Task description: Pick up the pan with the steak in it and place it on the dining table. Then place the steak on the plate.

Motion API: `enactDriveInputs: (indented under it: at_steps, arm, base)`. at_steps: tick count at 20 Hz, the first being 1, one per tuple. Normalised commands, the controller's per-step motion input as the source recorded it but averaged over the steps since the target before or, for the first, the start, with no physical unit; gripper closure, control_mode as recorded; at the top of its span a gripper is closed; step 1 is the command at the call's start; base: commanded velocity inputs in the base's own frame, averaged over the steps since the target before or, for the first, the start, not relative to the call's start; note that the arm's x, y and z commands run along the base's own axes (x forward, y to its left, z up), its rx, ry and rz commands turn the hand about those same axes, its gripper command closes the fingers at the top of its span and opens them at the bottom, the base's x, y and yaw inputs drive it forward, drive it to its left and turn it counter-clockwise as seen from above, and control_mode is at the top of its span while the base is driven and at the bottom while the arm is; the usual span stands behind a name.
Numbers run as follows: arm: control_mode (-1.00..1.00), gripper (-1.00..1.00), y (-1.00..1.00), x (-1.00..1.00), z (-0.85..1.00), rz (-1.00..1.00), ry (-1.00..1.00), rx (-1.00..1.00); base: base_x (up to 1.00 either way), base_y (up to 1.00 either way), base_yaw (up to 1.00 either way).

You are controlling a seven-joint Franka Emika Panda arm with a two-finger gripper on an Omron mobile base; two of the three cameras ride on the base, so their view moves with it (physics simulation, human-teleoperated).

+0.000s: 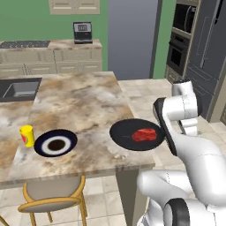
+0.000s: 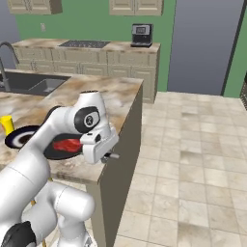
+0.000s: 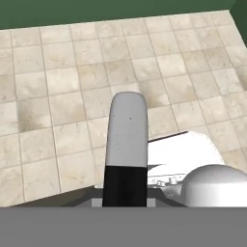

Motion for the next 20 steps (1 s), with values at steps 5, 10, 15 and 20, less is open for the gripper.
enactDriveInputs:
  at_steps: [5,10,15,20]
  arm:
    - [-1.00,1.00,0.41,0.64,-0.22,-0.06,0.00,-0.02]
    - [-1.00,1.00,0.22,0.63,-0.29,-0.03,0.00,0.00]
    - [-1.00,1.00,0.06,0.47,-0.30,0.00,0.00,-0.03]
    - [-1.00,1.00,0.25,0.38,-0.28,-0.04,0.00,-0.02]
  base:
    - [0.00,0.00,0.00]
    - [0.00,0.00,0.00]
    - [0.00,0.00,0.00]
    - [0.00,0.00,0.00]
